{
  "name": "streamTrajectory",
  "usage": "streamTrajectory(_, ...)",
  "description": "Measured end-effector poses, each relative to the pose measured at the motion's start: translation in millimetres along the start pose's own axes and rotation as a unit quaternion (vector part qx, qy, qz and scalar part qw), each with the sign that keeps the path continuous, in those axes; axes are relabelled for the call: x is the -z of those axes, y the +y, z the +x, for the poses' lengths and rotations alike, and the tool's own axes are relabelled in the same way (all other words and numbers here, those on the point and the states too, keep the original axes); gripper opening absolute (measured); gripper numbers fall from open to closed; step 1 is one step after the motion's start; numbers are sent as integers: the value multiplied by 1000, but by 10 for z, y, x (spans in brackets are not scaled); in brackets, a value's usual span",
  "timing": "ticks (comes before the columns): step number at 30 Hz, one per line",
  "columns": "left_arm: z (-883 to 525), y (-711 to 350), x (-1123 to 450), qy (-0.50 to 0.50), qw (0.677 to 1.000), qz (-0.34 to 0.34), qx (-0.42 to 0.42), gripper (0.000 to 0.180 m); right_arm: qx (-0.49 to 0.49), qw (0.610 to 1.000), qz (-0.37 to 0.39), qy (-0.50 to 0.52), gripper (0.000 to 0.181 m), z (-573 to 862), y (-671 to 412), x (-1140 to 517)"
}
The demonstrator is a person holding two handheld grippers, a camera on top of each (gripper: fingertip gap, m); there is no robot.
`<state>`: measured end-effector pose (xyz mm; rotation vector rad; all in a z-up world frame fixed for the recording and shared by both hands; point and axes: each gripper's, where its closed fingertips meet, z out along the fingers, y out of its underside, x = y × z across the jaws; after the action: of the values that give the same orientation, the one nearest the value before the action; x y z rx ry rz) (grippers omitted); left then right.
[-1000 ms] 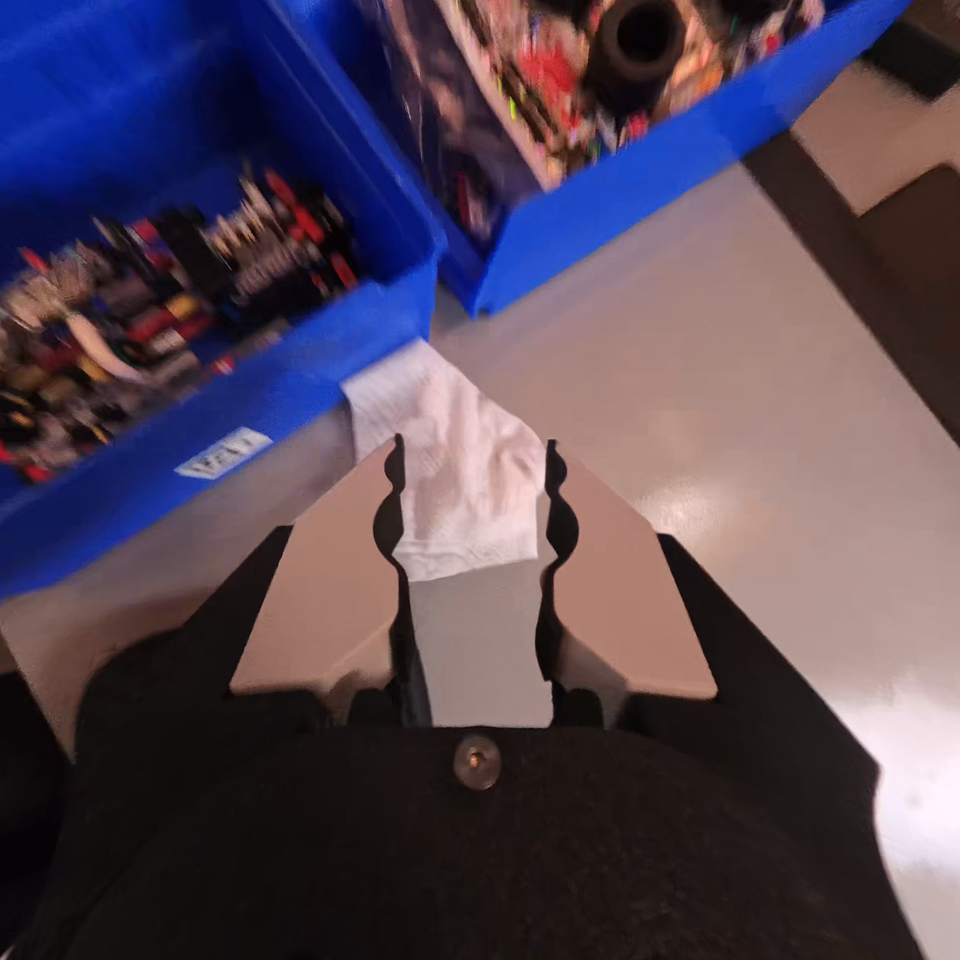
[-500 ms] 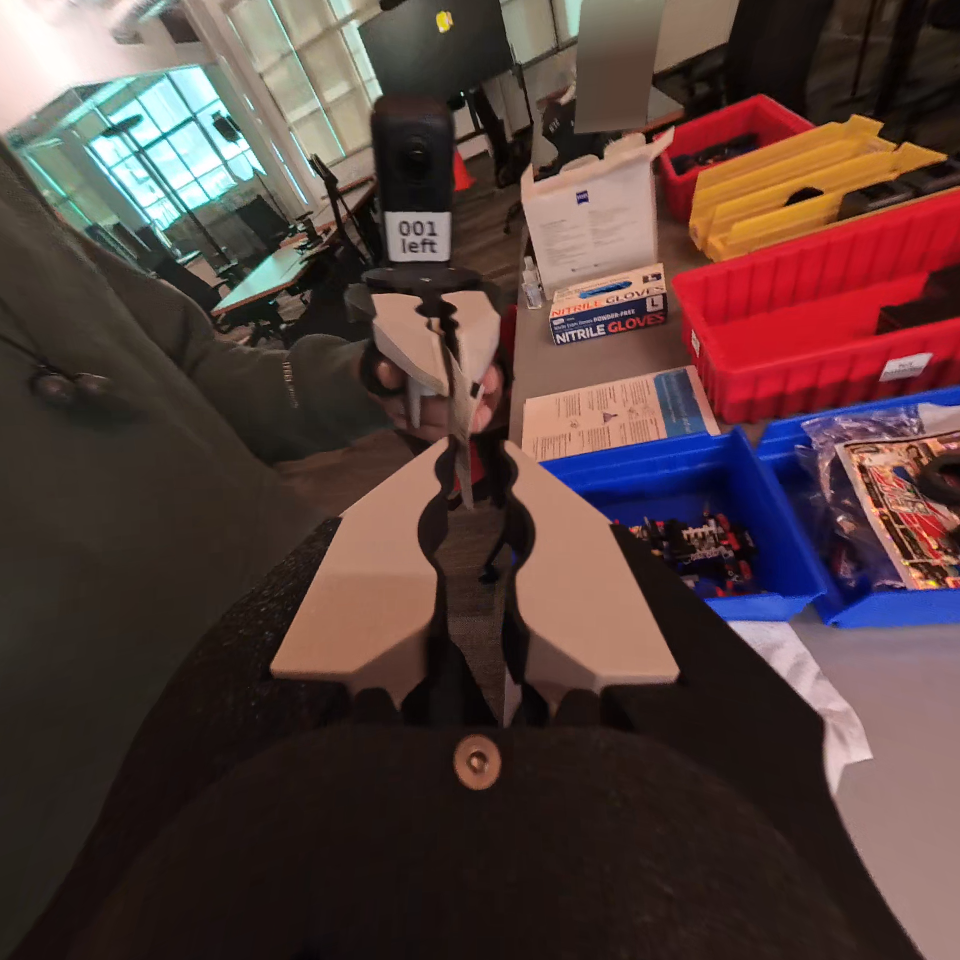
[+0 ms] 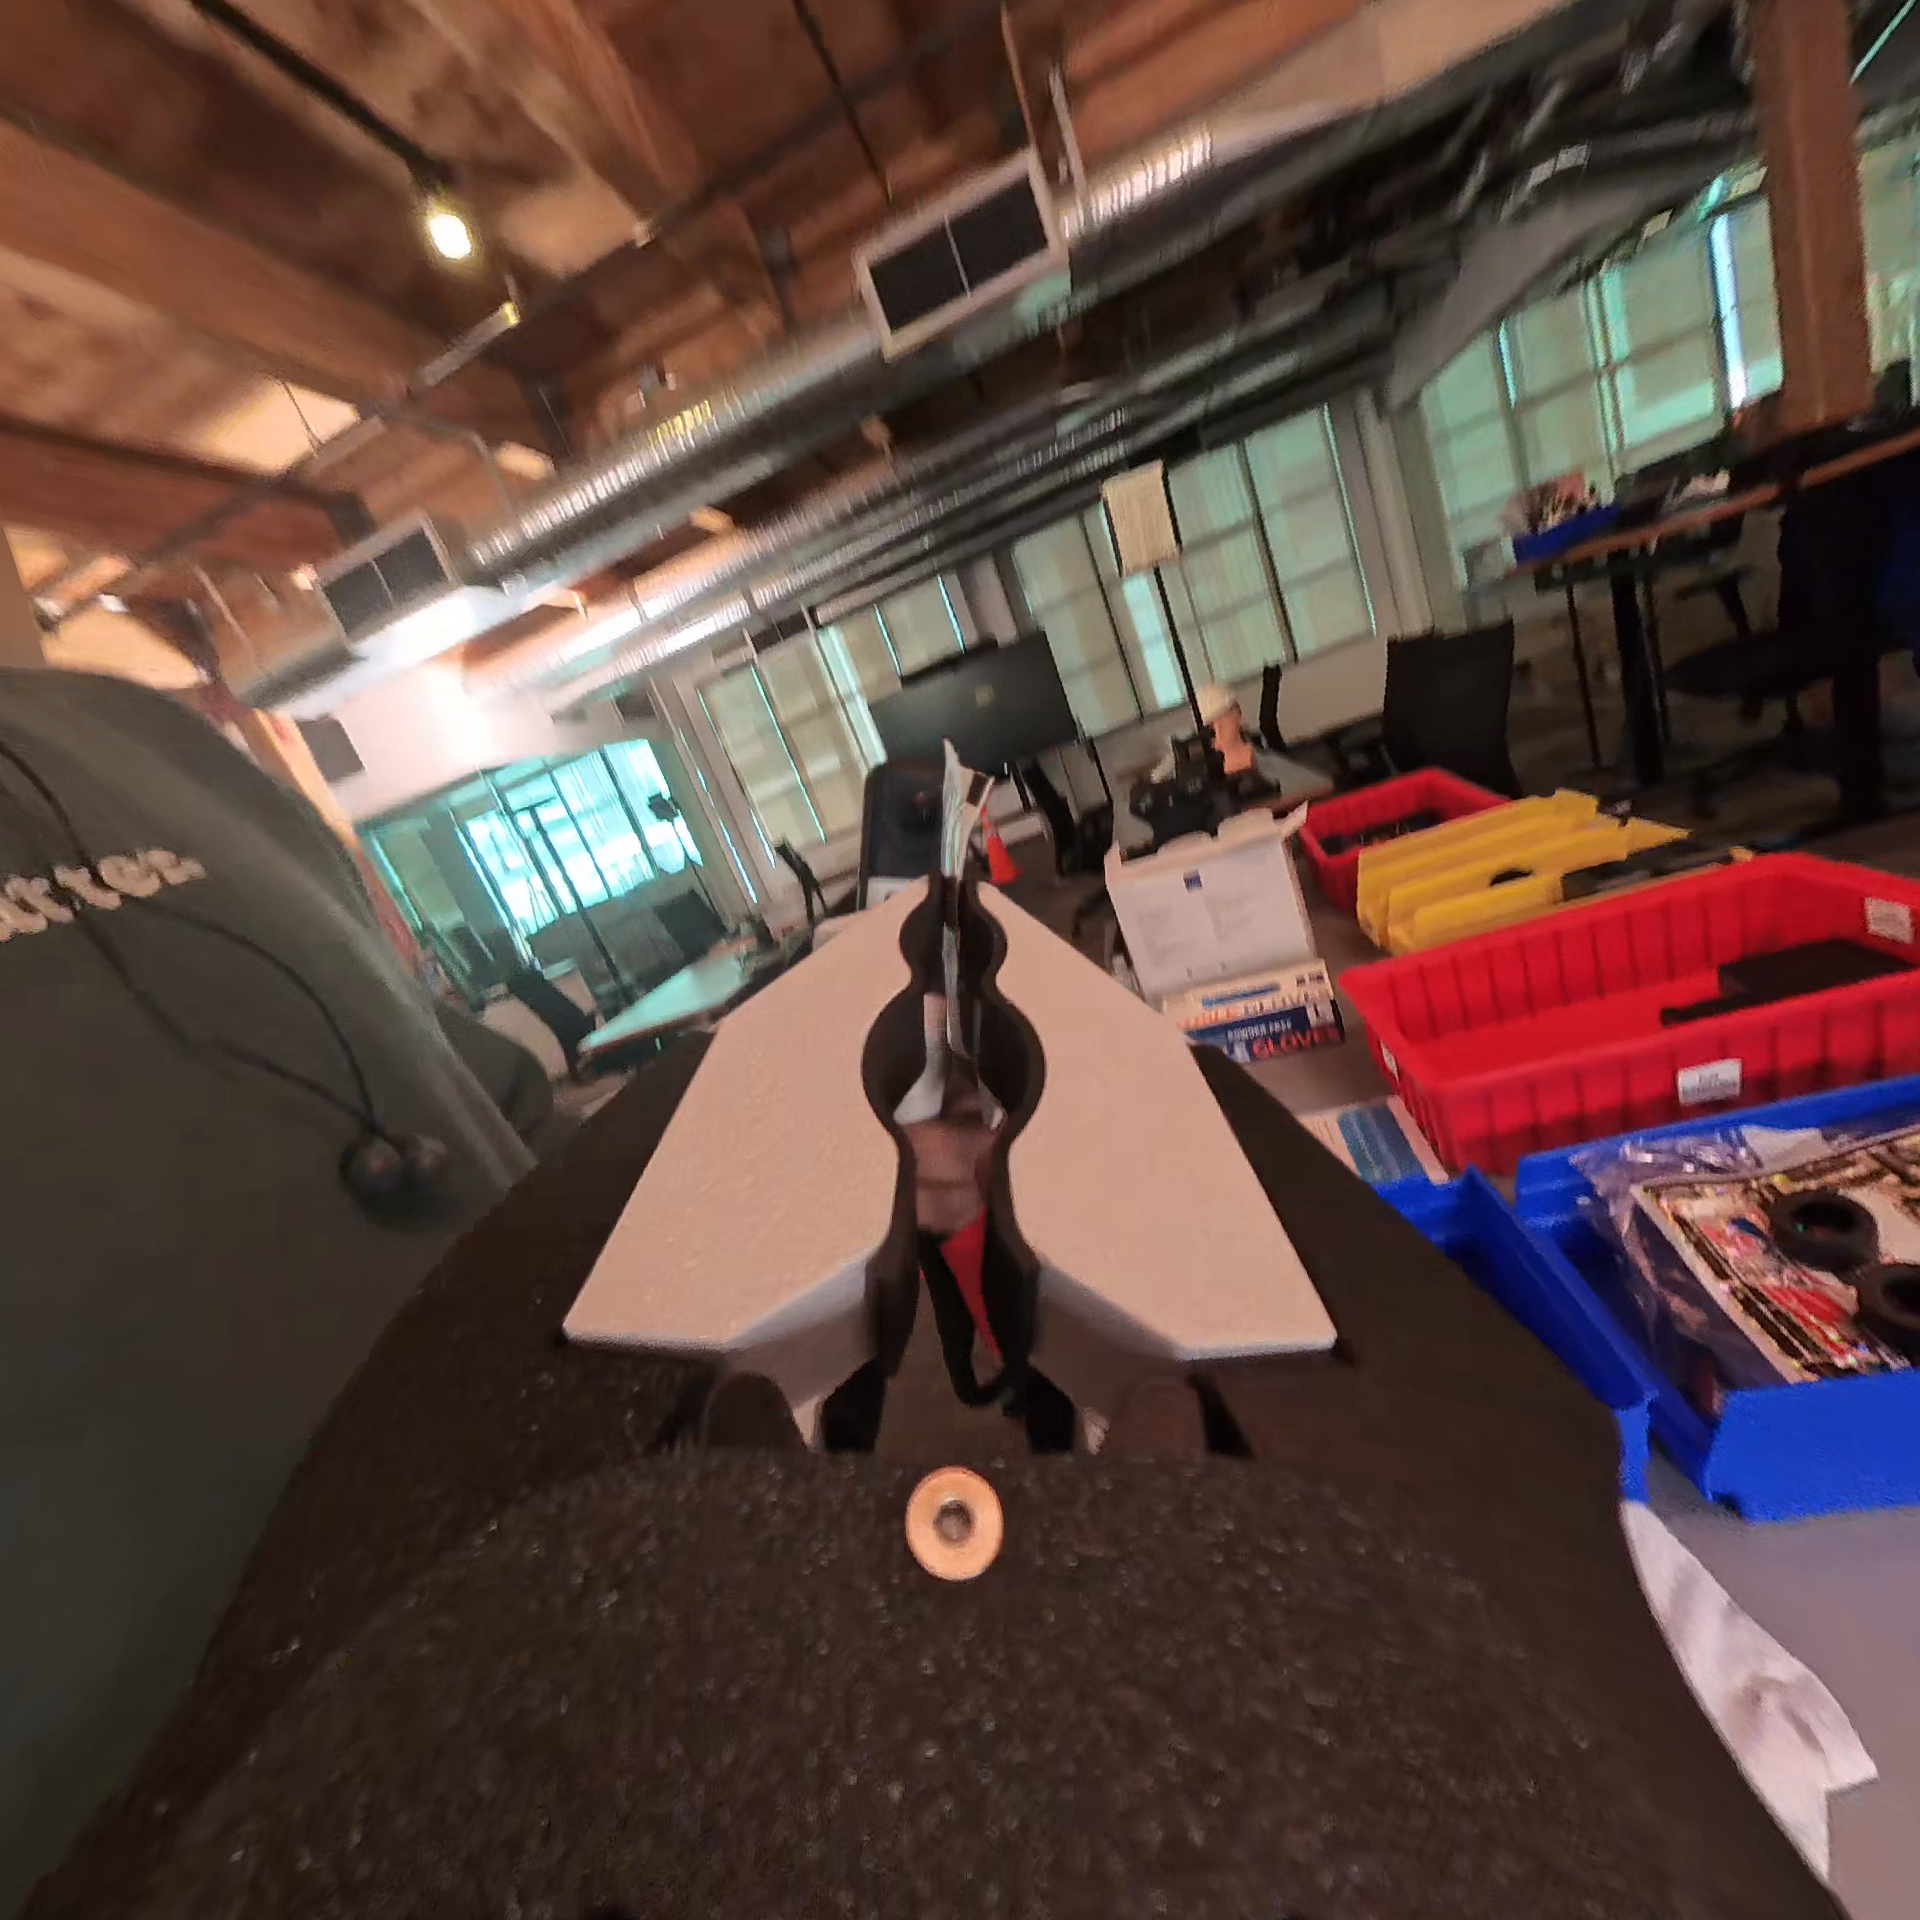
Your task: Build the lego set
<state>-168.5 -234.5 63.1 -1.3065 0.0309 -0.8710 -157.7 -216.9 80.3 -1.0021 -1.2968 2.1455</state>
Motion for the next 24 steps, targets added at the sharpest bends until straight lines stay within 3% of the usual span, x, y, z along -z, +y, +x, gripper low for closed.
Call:
streamTrajectory(5, 271, 7, -684, -8, 999, 46, -13, 12, -26, 997, 72, -28, 0, -167, -368, 575)
streamTrajectory(10, 542, 160, -1227, 17, 999, 29, -12, 11, -33, 993, 113, -16, 0, -273, -505, 1059)
streamTrajectory(13, 547, 274, -1499, 13, 999, -10, -32, 0, -20, 991, 131, 7, 0, -319, -556, 1333)
streamTrajectory(17, 548, 456, -1760, 45, 994, -93, -25, 0, 9, 994, 97, 57, 0, -312, -472, 1612)
streamTrajectory(20, 549, 652, -1813, 70, 977, -197, -49, 0, 62, 994, 14, 92, 4, -323, -411, 1813)
streamTrajectory(24, 553, 708, -1837, 98, 957, -265, -59, 0, 132, 981, -103, 97, 19, -388, -434, 1921)
